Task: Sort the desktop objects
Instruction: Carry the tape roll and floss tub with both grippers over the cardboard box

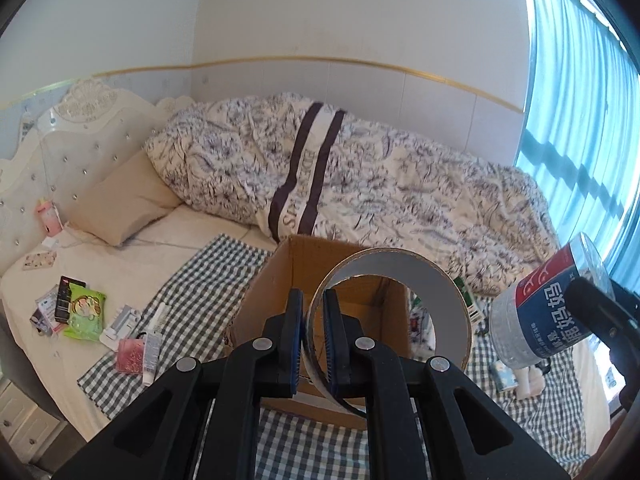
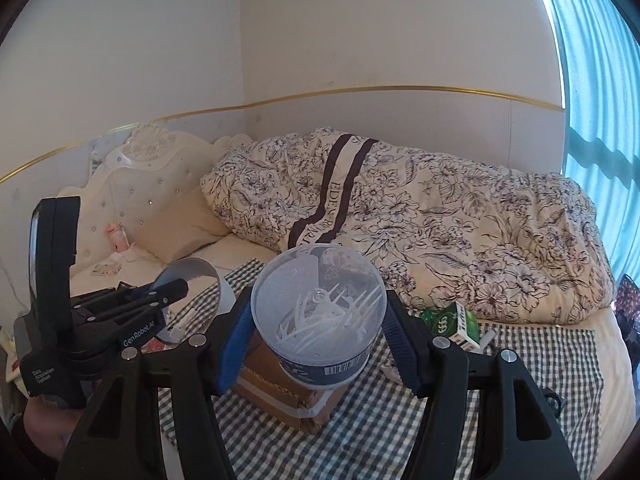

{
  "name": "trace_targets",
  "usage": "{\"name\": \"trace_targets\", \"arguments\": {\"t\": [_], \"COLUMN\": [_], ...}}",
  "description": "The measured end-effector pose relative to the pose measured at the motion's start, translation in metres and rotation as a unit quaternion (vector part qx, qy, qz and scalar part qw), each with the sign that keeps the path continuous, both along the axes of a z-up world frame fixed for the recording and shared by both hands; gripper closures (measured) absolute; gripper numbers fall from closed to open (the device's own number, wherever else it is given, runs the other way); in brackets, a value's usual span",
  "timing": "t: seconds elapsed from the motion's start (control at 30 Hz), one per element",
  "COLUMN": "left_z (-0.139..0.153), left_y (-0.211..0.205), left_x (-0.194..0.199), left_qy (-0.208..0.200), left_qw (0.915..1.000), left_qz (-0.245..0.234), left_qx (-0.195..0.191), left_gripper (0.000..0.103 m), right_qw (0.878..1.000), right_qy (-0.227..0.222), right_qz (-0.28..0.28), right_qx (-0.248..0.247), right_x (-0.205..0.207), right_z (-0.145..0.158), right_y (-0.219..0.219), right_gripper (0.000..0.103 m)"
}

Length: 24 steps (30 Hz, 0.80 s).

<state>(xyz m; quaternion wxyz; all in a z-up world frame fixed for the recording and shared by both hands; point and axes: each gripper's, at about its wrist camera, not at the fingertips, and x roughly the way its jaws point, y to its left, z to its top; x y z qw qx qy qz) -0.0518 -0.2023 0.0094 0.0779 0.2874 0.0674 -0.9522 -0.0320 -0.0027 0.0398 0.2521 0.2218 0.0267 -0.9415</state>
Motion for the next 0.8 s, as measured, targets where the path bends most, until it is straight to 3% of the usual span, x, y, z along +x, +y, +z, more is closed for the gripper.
{"name": "trace_targets", "arguments": {"t": [0.27, 0.53, 0.8], "left_z": [-0.035, -0.084, -0.114], "left_y": [-0.016, -0.031, -0.043], "left_x": [-0.045, -0.097, -0.119], "left_qy": [-0.051, -0.125, -0.158], "left_qw": [0.9986, 0.9918, 0.9867], "left_qz": [-0.006, -0.011, -0.012], "left_qx": [0.010, 0.024, 0.037], "left_gripper": [0.093, 0.093, 0.093], "right_qw": [0.999, 0.998, 0.994], "right_qy": [-0.021, -0.048, -0.084], "right_qz": [0.017, 0.034, 0.042], "right_qx": [0.018, 0.031, 0.051], "right_x": [-0.041, -0.086, -0.113], "right_z": [-0.025, -0.054, -0.091], "right_y": [-0.028, -0.058, -0.079], "right_gripper": [0.042, 0.042, 0.042]}}
